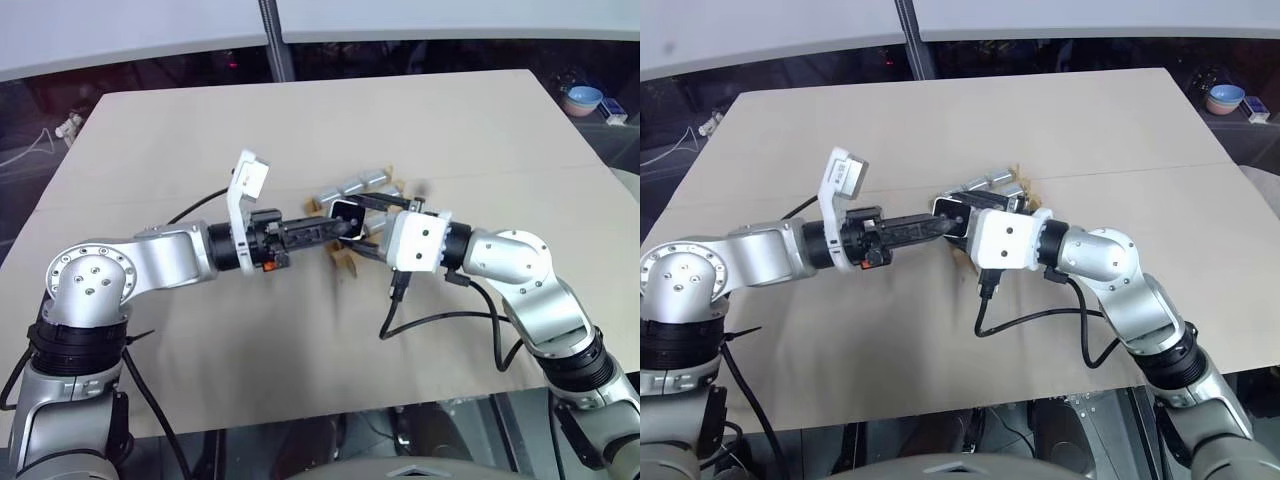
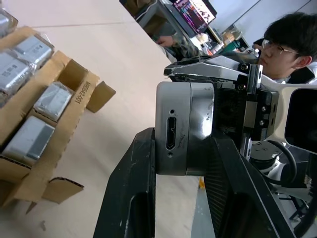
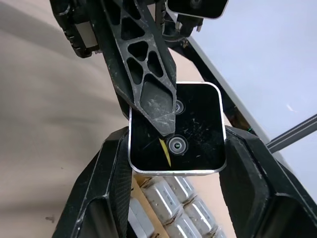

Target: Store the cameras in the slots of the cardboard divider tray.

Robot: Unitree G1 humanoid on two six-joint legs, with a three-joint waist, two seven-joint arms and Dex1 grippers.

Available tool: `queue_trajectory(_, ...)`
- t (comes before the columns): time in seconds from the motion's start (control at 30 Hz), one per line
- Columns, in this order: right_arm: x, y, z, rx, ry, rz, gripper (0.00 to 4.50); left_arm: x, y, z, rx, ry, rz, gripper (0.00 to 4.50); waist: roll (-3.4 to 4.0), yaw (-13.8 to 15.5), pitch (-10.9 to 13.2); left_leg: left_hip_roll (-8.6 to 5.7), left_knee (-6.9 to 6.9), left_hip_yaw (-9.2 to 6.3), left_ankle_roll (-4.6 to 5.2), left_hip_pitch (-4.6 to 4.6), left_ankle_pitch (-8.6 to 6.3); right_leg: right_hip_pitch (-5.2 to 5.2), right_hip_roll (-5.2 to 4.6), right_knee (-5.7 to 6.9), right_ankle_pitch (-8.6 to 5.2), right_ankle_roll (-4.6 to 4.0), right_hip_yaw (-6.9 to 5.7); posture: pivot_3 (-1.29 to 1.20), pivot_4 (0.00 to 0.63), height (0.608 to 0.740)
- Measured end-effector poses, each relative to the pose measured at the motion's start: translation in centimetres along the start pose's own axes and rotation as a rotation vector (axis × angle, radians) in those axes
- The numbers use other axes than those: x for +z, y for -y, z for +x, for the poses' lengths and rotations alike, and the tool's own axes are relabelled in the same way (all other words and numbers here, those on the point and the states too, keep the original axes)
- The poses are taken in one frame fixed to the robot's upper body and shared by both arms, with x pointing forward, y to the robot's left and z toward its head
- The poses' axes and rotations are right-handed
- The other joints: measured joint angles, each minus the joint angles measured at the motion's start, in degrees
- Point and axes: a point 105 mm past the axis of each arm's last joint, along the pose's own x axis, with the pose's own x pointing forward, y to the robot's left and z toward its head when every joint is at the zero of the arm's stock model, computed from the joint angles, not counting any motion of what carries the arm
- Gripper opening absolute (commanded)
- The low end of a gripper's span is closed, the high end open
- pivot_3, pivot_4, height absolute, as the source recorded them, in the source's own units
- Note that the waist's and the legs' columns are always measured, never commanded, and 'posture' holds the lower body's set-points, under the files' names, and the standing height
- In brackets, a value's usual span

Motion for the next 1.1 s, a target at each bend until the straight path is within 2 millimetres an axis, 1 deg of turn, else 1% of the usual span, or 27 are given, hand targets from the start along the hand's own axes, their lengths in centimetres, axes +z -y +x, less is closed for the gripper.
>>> queue_trajectory(0.07, 0.3, 0.0, -0.5, -0.031, 0.012, 0.048, 4.11, 0.7, 0.0, 0.9, -0.01, 0.006, 0.045, 0.73, -0.03, 0.48, -0.02, 0.0, 0.03, -0.06, 0.0, -0.06, 0.0, 0.0, 0.0, -0.01, 0.0, 0.0, -0.07, 0.0, 0.15, 0.74)
queue_trajectory(0.1, -0.2, -0.1, -1.3, -0.06, -0.007, 0.08, 4.47, 1.0, 0.0, 1.5, -0.005, -0.006, 0.085, 0.73, -0.11, 1.02, -0.07, -0.03, 0.05, -0.15, 0.0, -0.11, 0.0, 0.02, -0.04, -0.06, 0.0, 0.0, -0.18, 0.0, 0.15, 0.74)
queue_trajectory(0.13, -1.1, -0.3, -2.4, -0.09, -0.042, 0.122, 4.47, 1.3, -0.3, 2.1, 0.008, -0.012, 0.125, 0.73, -0.13, 1.65, -0.08, -0.07, 0.07, -0.19, 0.0, -0.14, 0.0, 0.05, -0.07, -0.11, 0.0, 0.0, -0.21, 0.0, 0.15, 0.74)
queue_trajectory(0.17, -2.8, -0.8, -3.8, -0.109, -0.115, 0.193, 4.47, 2.0, -1.0, 2.4, 0.038, 0.002, 0.165, 0.73, -0.15, 1.94, -0.09, -0.12, 0.08, -0.17, 0.01, -0.17, 0.0, 0.05, -0.1, -0.13, 0.0, 0.01, -0.18, 0.0, 0.15, 0.74)
queue_trajectory(0.2, -3.8, -1.1, -4.6, -0.119, -0.156, 0.231, 4.47, 2.5, -1.4, 2.6, 0.057, 0.011, 0.183, 0.73, -0.15, 1.92, -0.09, -0.14, 0.09, -0.14, 0.01, -0.18, 0.0, 0.03, -0.1, -0.13, 0.01, 0.01, -0.14, 0.0, 0.15, 0.74)
queue_trajectory(0.23, -4.9, -1.5, -6.0, -0.142, -0.206, 0.279, 4.47, 3.1, -1.9, 3.4, 0.077, 0.013, 0.214, 0.73, -0.16, 2.24, -0.09, -0.17, 0.11, -0.23, 0.02, -0.21, 0.0, 0.04, -0.15, -0.13, 0.0, 0.01, -0.23, 0.0, 0.15, 0.74)
queue_trajectory(0.27, -6.3, -2.3, -8.6, -0.18, -0.288, 0.343, 4.47, 4.1, -2.5, 5.1, 0.109, 0.016, 0.277, 0.73, -0.14, 3.54, -0.1, -0.2, 0.26, -0.47, 0.02, -0.4, 0.0, 0.07, -0.17, -0.21, 0.0, 0.01, -0.54, 0.0, 0.15, 0.74)
queue_trajectory(0.3, -7.2, -2.7, -10.0, -0.2, -0.341, 0.382, 4.47, 4.7, -3.0, 5.8, 0.141, 0.017, 0.314, 0.73, -0.16, 3.44, -0.09, -0.18, 0.35, -0.48, 0.02, -0.46, 0.0, 0.03, -0.11, -0.23, 0.01, 0.01, -0.54, 0.0, 0.15, 0.74)
queue_trajectory(0.33, -7.6, -2.8, -11.5, -0.229, -0.385, 0.405, 4.47, 4.9, -3.6, 6.9, 0.16, 0.0, 0.341, 0.73, -0.14, 3.38, -0.1, -0.21, 0.39, -0.48, 0.02, -0.51, 0.0, 0.01, -0.15, -0.15, 0.01, 0.01, -0.51, 0.0, 0.15, 0.74)
queue_trajectory(0.37, -7.6, -2.8, -12.9, -0.256, -0.417, 0.418, 4.47, 4.7, -4.1, 8.4, 0.172, -0.037, 0.37, 0.73, -0.13, 3.28, -0.11, -0.21, 0.4, -0.43, 0.02, -0.52, 0.0, -0.04, -0.14, -0.13, 0.01, 0.01, -0.45, 0.0, 0.15, 0.74)
queue_trajectory(0.4, -7.2, -2.4, -13.4, -0.272, -0.418, 0.409, 4.47, 4.4, -4.4, 9.2, 0.177, -0.061, 0.382, 0.73, -0.13, 2.81, -0.11, -0.19, 0.39, -0.36, 0.02, -0.53, 0.0, -0.09, -0.1, -0.08, 0.01, 0.01, -0.37, 0.0, 0.15, 0.74)
queue_trajectory(0.47, -5.7, -1.7, -14.1, -0.314, -0.381, 0.376, 4.47, 3.4, -4.8, 11.1, 0.166, -0.135, 0.394, 0.73, -0.14, 1.96, -0.1, -0.16, 0.4, -0.36, 0.02, -0.54, 0.0, -0.15, -0.08, -0.01, 0.01, 0.01, -0.34, 0.0, 0.15, 0.74)
queue_trajectory(0.53, -4.3, -1.8, -14.6, -0.318, -0.345, 0.357, 4.47, 2.8, -5.1, 12.4, 0.162, -0.216, 0.417, 0.73, -0.15, 1.24, -0.09, -0.1, 0.4, -0.33, 0.02, -0.58, 0.0, -0.23, -0.02, 0.09, 0.0, 0.02, -0.31, 0.0, 0.15, 0.74)
queue_trajectory(0.57, -4.2, -2.1, -15.0, -0.319, -0.34, 0.376, 4.47, 2.7, -5.3, 12.7, 0.159, -0.255, 0.434, 0.73, -0.15, 0.89, -0.09, -0.1, 0.4, -0.31, 0.02, -0.62, 0.0, -0.28, -0.02, 0.12, 0.0, 0.02, -0.29, 0.0, 0.15, 0.74)
queue_trajectory(0.67, -4.3, -2.3, -15.8, -0.336, -0.348, 0.41, 4.47, 3.1, -5.7, 13.2, 0.17, -0.294, 0.454, 0.73, -0.16, 0.34, -0.09, -0.13, 0.57, -0.19, 0.03, -0.74, 0.0, -0.4, -0.05, 0.29, 0.0, 0.02, -0.15, 0.0, 0.15, 0.74)
queue_trajectory(0.73, -4.0, -2.0, -16.5, -0.371, -0.33, 0.429, 4.47, 2.7, -6.1, 13.9, 0.178, -0.343, 0.498, 0.73, -0.16, 0.48, -0.09, -0.14, 0.62, -0.21, 0.03, -0.75, 0.0, -0.41, -0.06, 0.31, 0.0, 0.03, -0.17, 0.0, 0.15, 0.74)
queue_trajectory(0.83, -3.6, -1.4, -17.2, -0.405, -0.3, 0.45, 4.47, 1.7, -6.5, 14.3, 0.174, -0.408, 0.522, 0.73, -0.17, 0.51, -0.08, -0.13, 0.62, -0.23, 0.03, -0.8, 0.0, -0.46, -0.06, 0.33, 0.0, 0.02, -0.19, 0.0, 0.15, 0.74)
queue_trajectory(0.9, -3.4, -1.2, -17.8, -0.42, -0.285, 0.468, 4.47, 1.3, -6.8, 14.4, 0.18, -0.443, 0.536, 0.73, -0.18, 0.51, -0.07, -0.13, 0.63, -0.23, 0.03, -0.85, 0.0, -0.5, -0.06, 0.33, 0.0, 0.02, -0.19, 0.0, 0.15, 0.74)
queue_trajectory(1.1, -3.3, -0.3, -19.2, -0.411, -0.274, 0.493, 4.47, 1.6, -7.6, 14.5, 0.219, -0.511, 0.615, 0.73, -0.19, 0.57, -0.07, -0.14, 0.65, -0.21, 0.04, -0.85, -0.01, -0.48, -0.06, 0.34, 0.0, 0.03, -0.18, 0.0, 0.15, 0.74)
